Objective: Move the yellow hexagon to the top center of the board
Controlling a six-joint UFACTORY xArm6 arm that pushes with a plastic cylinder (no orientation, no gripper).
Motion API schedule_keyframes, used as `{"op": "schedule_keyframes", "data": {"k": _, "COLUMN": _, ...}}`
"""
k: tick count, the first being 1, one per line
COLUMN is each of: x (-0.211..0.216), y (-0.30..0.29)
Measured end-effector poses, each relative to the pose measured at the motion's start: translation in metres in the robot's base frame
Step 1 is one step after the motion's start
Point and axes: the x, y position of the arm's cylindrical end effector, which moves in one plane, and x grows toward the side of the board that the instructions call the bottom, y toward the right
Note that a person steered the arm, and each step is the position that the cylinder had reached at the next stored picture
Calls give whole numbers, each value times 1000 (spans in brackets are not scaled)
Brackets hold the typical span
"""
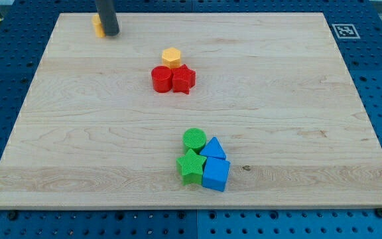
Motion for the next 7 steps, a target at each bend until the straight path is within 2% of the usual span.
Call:
{"op": "schedule_keyframes", "data": {"k": 4, "x": -2, "y": 0}}
{"op": "schedule_keyframes", "data": {"k": 7, "x": 39, "y": 14}}
